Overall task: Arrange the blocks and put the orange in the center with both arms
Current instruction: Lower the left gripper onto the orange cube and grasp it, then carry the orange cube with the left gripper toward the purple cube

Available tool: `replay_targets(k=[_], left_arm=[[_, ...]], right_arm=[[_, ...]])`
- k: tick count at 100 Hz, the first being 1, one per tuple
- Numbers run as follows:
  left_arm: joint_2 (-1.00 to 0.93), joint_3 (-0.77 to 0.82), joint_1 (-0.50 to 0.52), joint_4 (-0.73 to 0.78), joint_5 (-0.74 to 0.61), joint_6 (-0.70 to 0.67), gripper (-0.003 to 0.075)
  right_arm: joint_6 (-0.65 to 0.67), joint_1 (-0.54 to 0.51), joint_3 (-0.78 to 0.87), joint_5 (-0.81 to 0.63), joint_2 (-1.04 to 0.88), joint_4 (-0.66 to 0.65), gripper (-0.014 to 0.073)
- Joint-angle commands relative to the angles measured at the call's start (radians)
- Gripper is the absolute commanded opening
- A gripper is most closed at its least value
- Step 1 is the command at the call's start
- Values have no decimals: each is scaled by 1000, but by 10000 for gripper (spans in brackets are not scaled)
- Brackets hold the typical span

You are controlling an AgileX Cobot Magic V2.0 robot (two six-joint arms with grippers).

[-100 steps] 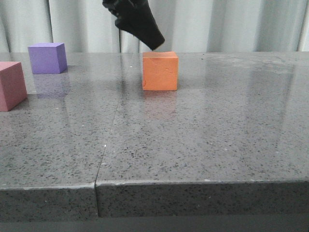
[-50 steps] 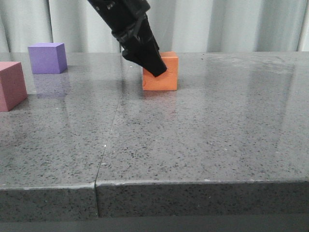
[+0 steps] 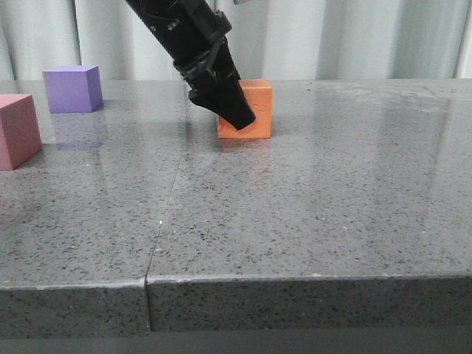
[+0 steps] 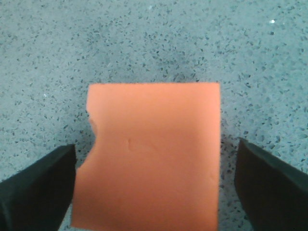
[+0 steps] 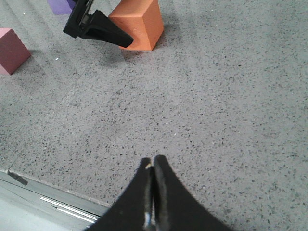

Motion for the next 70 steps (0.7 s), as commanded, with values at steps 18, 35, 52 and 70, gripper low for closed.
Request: replay_targets(k=[18, 35, 52, 70], left_arm=[[-57, -35, -12, -46, -31, -2, 385], [-57, -35, -12, -52, -32, -2, 275], [-68, -35, -12, -29, -53, -89, 272], [-119, -44, -12, 117, -93, -354, 272]], right_arm=[[-8, 3, -25, -67, 2, -9, -70], [-8, 3, -25, -67, 2, -9, -70], [-8, 3, -25, -67, 2, -9, -70], [-8, 3, -25, -67, 2, -9, -70]])
